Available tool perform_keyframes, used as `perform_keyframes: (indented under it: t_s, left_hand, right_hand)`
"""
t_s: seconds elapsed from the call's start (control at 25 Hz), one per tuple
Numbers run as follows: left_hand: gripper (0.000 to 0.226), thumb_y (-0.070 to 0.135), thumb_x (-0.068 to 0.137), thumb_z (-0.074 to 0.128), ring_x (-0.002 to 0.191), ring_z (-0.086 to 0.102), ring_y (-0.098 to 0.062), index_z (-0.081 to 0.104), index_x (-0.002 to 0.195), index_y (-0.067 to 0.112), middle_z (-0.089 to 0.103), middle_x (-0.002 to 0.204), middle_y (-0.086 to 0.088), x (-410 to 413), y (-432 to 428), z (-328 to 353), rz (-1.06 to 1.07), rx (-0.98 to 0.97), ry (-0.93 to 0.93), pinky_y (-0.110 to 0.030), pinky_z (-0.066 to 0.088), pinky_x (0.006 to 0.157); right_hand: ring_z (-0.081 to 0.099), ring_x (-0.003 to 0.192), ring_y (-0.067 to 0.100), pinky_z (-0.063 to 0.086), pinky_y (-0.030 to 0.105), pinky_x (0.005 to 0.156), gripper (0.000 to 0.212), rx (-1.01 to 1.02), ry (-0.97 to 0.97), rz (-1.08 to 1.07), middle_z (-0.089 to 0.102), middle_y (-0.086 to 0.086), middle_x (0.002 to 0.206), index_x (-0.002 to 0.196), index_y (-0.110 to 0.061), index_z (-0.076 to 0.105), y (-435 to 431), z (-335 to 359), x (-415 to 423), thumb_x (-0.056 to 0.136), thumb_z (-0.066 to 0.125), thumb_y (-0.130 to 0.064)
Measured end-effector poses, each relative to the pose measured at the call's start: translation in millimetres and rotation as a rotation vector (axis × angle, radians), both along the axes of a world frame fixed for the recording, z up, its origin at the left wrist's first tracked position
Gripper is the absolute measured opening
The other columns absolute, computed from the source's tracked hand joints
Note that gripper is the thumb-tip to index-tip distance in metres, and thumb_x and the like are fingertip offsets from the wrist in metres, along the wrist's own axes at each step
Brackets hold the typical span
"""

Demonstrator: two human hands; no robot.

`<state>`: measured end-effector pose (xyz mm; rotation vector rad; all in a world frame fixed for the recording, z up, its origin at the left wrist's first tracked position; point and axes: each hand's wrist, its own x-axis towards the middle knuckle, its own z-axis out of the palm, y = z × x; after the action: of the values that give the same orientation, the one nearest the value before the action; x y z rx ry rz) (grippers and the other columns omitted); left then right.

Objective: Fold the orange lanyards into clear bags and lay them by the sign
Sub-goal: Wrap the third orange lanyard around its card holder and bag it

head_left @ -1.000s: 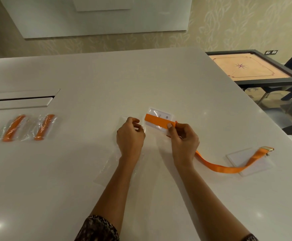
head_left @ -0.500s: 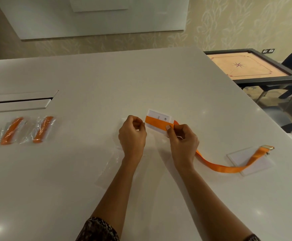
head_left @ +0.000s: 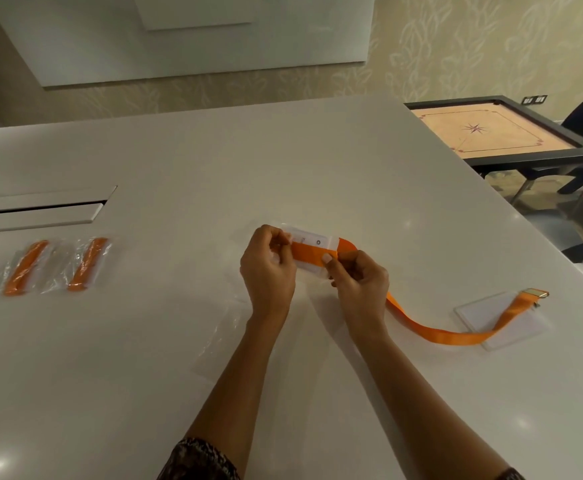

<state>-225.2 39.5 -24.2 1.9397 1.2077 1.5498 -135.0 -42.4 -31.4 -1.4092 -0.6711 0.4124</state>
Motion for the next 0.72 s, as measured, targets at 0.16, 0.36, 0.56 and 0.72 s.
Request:
perform_keyframes:
  t_s: [0.16,0.36,0.56,0.72]
  left_hand:
    - [0.013,0.009,0.083,0.069,0.075,0.062,-0.013,0.059,0.081,0.016,0.066,0.082,0.005,14,-16,0,-0.13,0.065,0.113,-0.02,0.05,0.072]
    - [0.012,0.017,0.082,0.075,0.076,0.06,0.004,0.064,0.081,0.014,0.064,0.079,0.016,26,-34,2,-0.213,0.029,0.034,-0.01,0.049,0.072]
    - [0.013,0.024,0.082,0.074,0.073,0.065,-0.002,0.062,0.083,0.018,0.065,0.076,0.015,25,-36,17,-0.382,-0.075,0.024,-0.017,0.055,0.071]
    - [0.008,0.025,0.085,0.07,0.075,0.067,-0.001,0.065,0.088,0.02,0.07,0.079,0.013,13,-27,36,-0.513,-0.166,0.085,-0.023,0.058,0.071]
  right_hand:
    - [0.066,0.068,0.015,0.056,0.023,0.064,0.003,0.042,0.101,0.006,0.07,0.001,0.075,0.084,-0.015,0.07,-1,-2,0,0.086,0.069,-0.016]
    - [0.068,0.075,0.02,0.056,0.026,0.069,0.007,0.096,0.218,-0.013,0.071,0.007,0.079,0.091,-0.01,0.072,-1,-3,9,0.088,0.067,-0.015]
    - [0.07,0.078,0.02,0.055,0.026,0.069,0.015,0.108,0.154,-0.025,0.073,0.005,0.083,0.097,-0.016,0.067,-1,-5,18,0.084,0.068,-0.008]
    - [0.071,0.078,0.022,0.057,0.032,0.073,0.01,0.116,0.175,0.063,0.072,0.008,0.082,0.09,-0.009,0.067,0,-4,23,0.081,0.073,-0.01]
